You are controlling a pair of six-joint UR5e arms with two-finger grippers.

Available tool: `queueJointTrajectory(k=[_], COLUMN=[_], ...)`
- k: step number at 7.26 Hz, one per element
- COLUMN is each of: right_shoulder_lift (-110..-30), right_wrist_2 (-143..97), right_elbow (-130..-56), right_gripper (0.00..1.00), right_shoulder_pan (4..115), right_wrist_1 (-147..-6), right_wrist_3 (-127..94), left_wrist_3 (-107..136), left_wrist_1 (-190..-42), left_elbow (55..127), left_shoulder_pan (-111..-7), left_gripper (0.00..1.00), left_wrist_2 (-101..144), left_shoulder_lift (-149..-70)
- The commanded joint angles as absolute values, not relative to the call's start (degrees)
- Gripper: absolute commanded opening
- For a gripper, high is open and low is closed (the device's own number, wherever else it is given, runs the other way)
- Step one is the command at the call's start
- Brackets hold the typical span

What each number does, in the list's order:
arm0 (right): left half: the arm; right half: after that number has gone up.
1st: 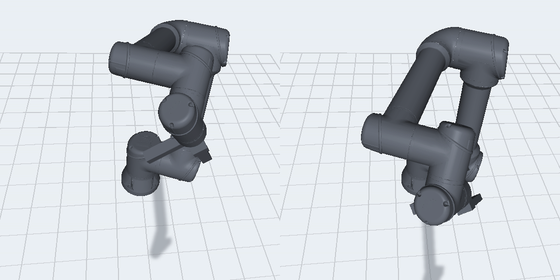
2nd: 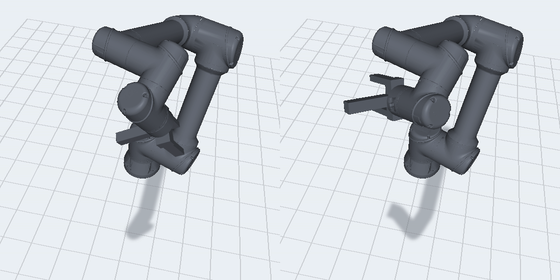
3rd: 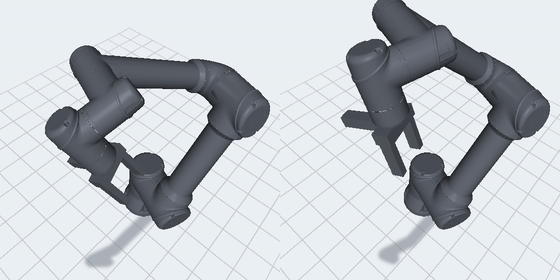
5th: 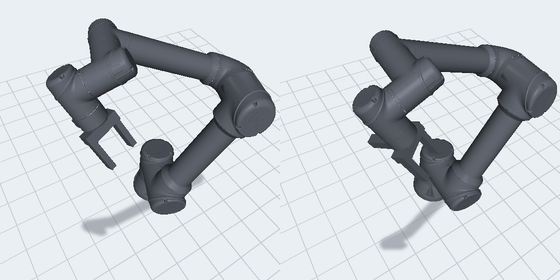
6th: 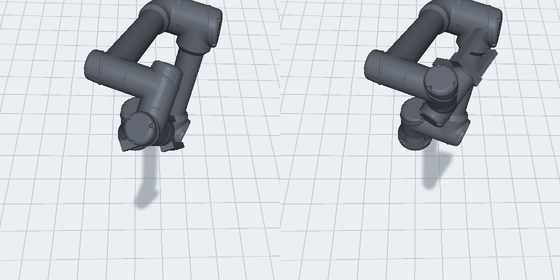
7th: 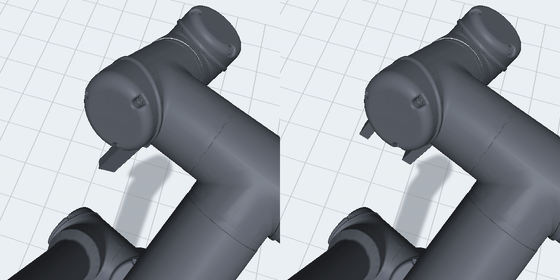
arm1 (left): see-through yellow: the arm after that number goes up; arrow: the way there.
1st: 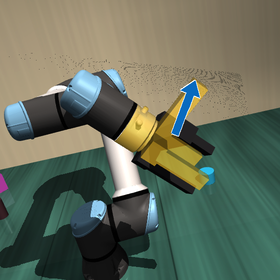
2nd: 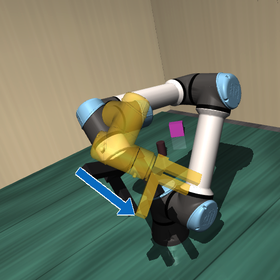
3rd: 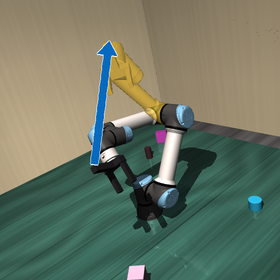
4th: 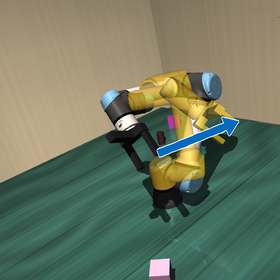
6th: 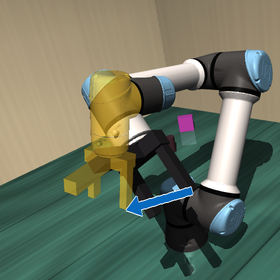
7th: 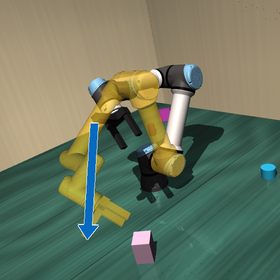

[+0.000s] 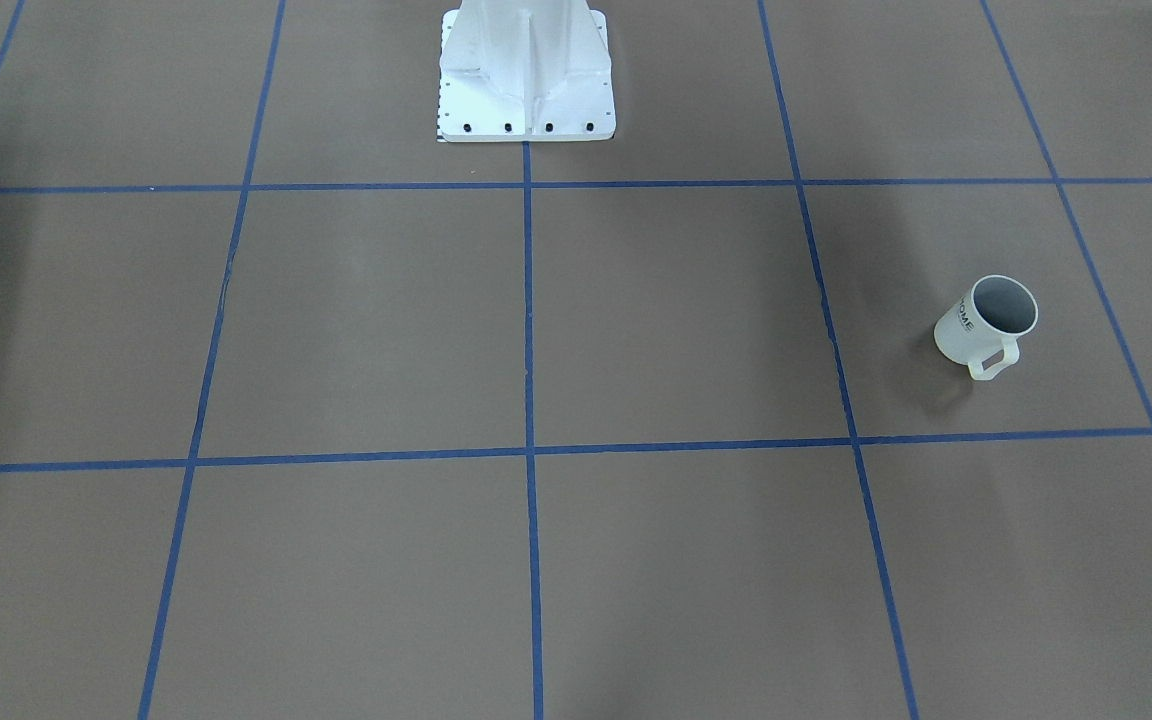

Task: Left arm hands cup to right arm to dump lemon

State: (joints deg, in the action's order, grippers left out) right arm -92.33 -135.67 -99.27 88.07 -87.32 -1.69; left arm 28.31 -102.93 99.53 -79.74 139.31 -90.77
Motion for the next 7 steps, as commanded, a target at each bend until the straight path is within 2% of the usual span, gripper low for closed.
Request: queueJointTrajectory(k=[1, 7], right_shoulder_lift=[-92.29, -90.97], right_wrist_2=[-135.88, -135.97], right_elbow=[-98.88, -99.05], right_gripper=[1.00, 1.00], right_shoulder_pan=[87.89, 85.87], right_wrist_1=[-87.28, -87.45], right_wrist_3=[-1.67, -1.67], left_wrist_3=[40.30, 44.30], left_wrist_1=[-105.64, -107.93], left_elbow=[100.98, 99.85], left_shoulder_pan=[-72.90, -64.52], left_gripper=[1.00, 1.00], left_wrist_2=[133.81, 132.80], left_shoulder_lift=[-90.35, -88.86])
